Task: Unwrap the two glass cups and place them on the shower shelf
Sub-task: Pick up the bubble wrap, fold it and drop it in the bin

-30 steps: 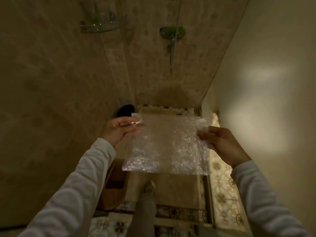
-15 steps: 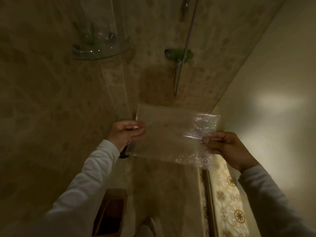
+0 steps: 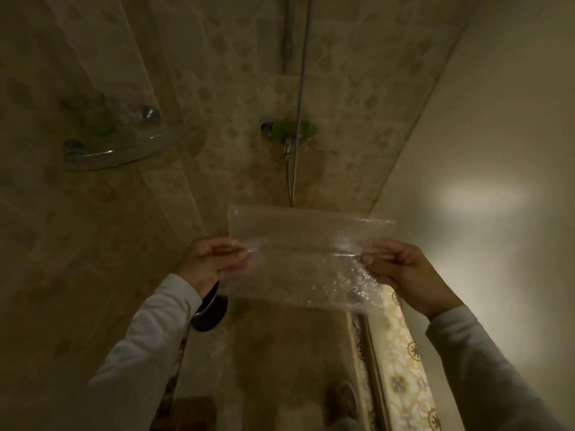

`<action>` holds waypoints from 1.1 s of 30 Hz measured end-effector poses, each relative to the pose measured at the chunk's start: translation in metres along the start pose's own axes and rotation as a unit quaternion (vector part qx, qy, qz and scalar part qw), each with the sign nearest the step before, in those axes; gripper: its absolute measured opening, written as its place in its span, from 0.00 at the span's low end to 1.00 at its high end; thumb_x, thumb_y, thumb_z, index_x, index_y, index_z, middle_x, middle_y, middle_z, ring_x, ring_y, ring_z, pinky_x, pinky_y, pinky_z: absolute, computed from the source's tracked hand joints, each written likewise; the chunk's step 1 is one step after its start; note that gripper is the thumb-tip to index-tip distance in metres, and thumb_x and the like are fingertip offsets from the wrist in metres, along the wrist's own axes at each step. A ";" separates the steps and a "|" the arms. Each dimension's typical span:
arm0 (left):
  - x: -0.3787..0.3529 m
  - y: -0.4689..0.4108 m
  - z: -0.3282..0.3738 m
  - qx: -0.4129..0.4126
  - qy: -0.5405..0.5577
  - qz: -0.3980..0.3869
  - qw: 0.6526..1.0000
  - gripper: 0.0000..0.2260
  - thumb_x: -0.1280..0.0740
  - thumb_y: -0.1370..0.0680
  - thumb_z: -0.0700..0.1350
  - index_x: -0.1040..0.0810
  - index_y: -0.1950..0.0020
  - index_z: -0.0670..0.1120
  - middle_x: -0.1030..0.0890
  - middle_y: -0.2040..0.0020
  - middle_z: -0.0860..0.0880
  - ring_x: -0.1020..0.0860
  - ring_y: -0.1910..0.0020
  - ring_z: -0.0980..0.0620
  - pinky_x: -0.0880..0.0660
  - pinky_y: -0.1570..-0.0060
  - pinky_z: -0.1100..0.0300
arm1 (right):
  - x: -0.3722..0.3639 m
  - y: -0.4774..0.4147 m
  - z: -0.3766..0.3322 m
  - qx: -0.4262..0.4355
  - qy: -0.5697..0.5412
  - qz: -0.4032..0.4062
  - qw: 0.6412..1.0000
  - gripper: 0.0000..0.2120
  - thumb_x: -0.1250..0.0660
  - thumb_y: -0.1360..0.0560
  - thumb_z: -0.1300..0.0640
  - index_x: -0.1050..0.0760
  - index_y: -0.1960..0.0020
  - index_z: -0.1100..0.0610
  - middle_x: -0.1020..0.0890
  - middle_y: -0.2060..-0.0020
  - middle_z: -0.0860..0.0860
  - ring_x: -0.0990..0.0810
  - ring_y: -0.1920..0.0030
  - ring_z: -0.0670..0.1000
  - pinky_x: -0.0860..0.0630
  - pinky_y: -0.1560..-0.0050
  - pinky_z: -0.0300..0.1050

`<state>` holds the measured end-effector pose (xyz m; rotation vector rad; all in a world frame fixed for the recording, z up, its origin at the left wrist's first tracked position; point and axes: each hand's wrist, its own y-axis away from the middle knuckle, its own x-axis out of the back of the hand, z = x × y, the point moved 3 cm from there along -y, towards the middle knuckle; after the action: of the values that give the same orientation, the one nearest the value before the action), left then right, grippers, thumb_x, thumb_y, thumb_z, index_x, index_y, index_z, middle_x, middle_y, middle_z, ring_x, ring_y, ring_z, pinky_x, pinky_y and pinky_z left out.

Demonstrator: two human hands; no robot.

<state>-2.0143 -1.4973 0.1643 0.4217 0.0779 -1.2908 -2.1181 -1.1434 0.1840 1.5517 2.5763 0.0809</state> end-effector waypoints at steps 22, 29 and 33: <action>-0.123 -0.140 0.028 -0.070 -0.032 0.167 0.983 0.16 0.24 0.37 0.33 0.17 0.49 0.38 0.14 0.56 0.40 0.16 0.60 0.45 0.19 0.61 0.58 | 0.164 -0.252 -0.052 0.071 0.077 -0.264 0.959 0.15 0.38 0.27 0.77 0.17 0.48 0.65 0.13 0.44 0.55 0.15 0.41 0.56 0.18 0.40 0.48; -0.125 -0.181 0.046 -0.076 -0.204 0.092 0.972 0.09 0.25 0.31 0.31 0.16 0.52 0.40 0.13 0.59 0.45 0.16 0.60 0.50 0.20 0.59 0.60 | 0.009 -0.317 -0.078 0.010 0.322 -0.484 0.813 0.17 0.26 0.29 0.36 0.18 0.42 0.40 0.14 0.44 0.43 0.16 0.41 0.45 0.21 0.39 0.43; -0.098 -0.209 0.066 -0.092 -0.210 0.092 0.969 0.11 0.25 0.31 0.31 0.15 0.52 0.42 0.13 0.57 0.43 0.15 0.57 0.48 0.20 0.58 0.58 | -0.084 -0.333 -0.047 -0.009 0.371 -0.514 0.773 0.18 0.20 0.31 0.43 0.16 0.57 0.58 0.20 0.67 0.48 0.23 0.65 0.49 0.27 0.60 0.48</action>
<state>-2.2511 -1.4753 0.1988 -0.0101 -0.1934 -1.1539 -2.3775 -1.3729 0.1994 -0.1953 3.5692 0.6951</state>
